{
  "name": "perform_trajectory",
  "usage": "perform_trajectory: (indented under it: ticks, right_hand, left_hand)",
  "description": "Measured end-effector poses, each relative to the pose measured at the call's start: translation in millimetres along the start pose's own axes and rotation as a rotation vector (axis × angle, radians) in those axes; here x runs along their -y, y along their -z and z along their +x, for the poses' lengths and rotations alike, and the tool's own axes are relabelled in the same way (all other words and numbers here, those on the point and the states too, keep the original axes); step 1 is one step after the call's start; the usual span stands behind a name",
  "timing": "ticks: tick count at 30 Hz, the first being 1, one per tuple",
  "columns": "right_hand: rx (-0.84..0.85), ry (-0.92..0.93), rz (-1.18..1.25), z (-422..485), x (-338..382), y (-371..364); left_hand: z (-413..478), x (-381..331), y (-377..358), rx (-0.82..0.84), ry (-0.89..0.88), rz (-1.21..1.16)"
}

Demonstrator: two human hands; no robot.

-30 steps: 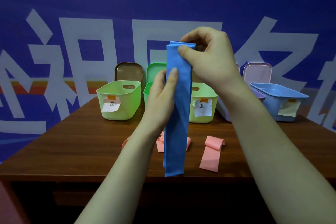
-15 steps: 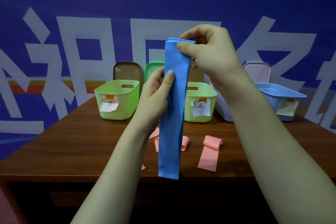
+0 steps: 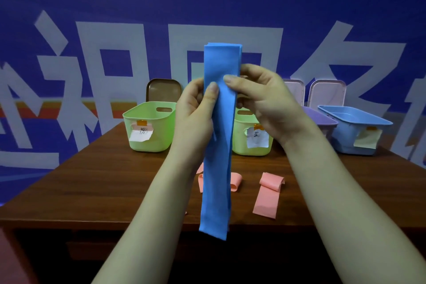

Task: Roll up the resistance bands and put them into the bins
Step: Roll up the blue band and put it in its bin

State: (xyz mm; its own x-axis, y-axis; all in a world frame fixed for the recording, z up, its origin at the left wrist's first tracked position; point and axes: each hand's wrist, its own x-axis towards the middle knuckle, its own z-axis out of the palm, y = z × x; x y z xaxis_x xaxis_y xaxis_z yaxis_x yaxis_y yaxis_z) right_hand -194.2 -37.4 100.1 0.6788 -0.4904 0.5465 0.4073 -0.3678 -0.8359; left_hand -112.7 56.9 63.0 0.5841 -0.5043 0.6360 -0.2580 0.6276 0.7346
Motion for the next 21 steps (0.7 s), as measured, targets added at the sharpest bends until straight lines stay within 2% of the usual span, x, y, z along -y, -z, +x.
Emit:
perform_trajectory:
  ticks: [3,6,11,18,21]
  right_hand:
    - [-0.026,0.037,0.027,-2.7,2.6,-1.6]
    - [0.046,0.0,-0.018,-5.8,2.8,3.0]
    - [0.11,-0.071,0.004,-8.6,0.0,8.0]
    - [0.133,0.01,0.066,-12.8,-0.3,11.6]
    - [0.177,0.033,0.142,-14.6,-1.9,15.5]
  left_hand:
    - [1.6,0.3,4.7,-0.012,0.006,0.062]
    - [9.1,-5.1,14.6,-0.063,-0.003,0.122]
    - [12.2,-15.3,21.2,0.007,-0.015,0.181]
    - [5.6,-15.0,19.5,0.013,0.06,0.033]
    - [3.0,-16.7,20.2,0.071,0.098,-0.048]
